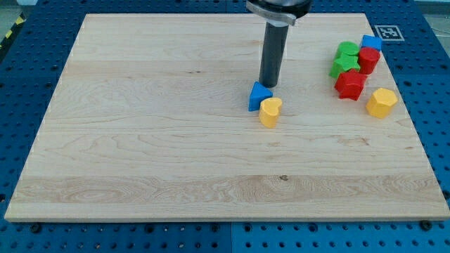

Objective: Slide the hexagon below the red star

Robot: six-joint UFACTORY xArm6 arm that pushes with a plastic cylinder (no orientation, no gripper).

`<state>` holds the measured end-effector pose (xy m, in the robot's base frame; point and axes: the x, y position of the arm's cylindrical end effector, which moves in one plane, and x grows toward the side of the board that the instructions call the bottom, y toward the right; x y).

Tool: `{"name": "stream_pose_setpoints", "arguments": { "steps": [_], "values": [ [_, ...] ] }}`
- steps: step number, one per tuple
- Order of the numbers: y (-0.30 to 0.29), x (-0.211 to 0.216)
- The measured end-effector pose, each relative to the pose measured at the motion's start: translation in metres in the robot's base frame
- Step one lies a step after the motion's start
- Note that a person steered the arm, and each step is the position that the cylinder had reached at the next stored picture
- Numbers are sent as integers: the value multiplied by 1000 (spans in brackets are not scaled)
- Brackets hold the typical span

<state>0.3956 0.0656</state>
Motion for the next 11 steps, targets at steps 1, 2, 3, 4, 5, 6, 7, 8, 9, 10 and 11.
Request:
{"name": "stream_pose_setpoints", "arguments": {
  "steps": [1,2,3,4,5,6,7,8,9,10,11],
  "values": [
    [-19,14],
    [-30,15],
    [-26,-2],
    [-5,-10],
    [45,-6],
    [84,17],
    [102,72],
    [151,99],
    [218,95],
    [241,56],
    [234,28]
  ]
}}
